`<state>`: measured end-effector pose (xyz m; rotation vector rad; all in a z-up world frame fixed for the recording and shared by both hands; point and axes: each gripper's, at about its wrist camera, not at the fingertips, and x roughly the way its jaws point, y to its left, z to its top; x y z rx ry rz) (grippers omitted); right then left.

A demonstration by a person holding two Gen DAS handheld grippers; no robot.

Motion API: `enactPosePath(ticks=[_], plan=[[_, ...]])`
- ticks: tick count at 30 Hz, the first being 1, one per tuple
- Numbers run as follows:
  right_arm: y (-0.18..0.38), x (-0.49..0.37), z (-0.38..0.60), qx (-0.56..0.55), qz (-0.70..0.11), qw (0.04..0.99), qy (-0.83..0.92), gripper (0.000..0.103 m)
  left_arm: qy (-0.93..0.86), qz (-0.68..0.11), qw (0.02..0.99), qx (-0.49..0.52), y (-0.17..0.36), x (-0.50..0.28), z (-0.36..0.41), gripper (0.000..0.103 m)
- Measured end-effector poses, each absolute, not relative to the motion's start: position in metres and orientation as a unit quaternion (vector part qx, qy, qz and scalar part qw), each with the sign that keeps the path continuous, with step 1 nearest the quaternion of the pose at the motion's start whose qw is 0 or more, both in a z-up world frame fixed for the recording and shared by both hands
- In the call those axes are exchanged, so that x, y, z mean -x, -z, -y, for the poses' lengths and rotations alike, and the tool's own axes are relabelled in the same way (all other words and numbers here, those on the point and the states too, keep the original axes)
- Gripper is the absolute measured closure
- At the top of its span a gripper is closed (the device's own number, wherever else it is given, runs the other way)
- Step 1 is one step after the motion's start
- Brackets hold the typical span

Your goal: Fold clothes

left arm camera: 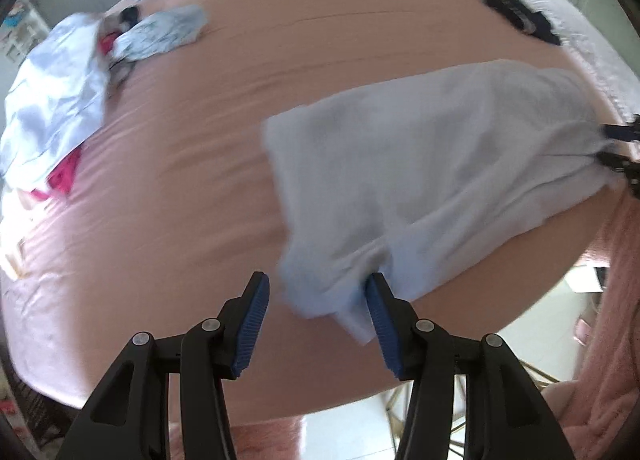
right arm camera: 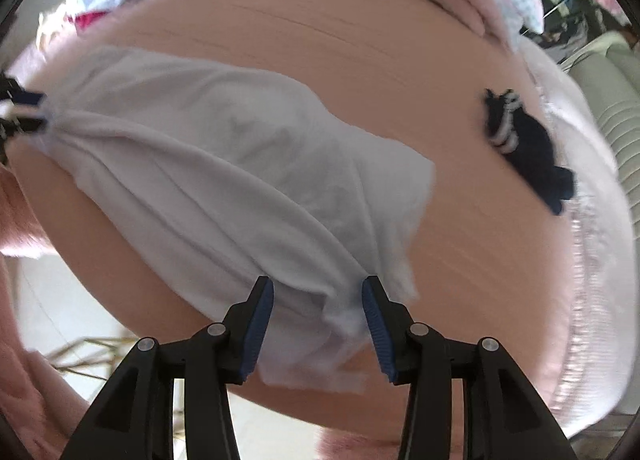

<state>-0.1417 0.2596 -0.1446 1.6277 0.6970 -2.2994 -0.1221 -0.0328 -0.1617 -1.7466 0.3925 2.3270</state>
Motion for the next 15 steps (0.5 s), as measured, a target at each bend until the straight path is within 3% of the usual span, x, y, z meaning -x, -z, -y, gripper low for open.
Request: enactPosePath(ticks=[2, 11, 15], plan=[[0.146, 0.142, -0.27, -0.563, -0.253, 0.09, 0.782, 0.057, -0.789, -0.109, 0.096, 0.597, 0.16, 0.122, 0.046, 0.055], [0.106, 0.135, -0.304, -0.542, -0.116, 0.074, 0.829, 0.057, -0.825, 0.009, 0.148, 0.545, 0.127, 0.123, 0.057, 0.055], [0.119, 0.15, -0.303, -0.545, -0.141, 0.044, 0.825, 0.057, -0.817, -0.022, 0.13, 0.561, 0.138, 0.137, 0.051, 0.055]])
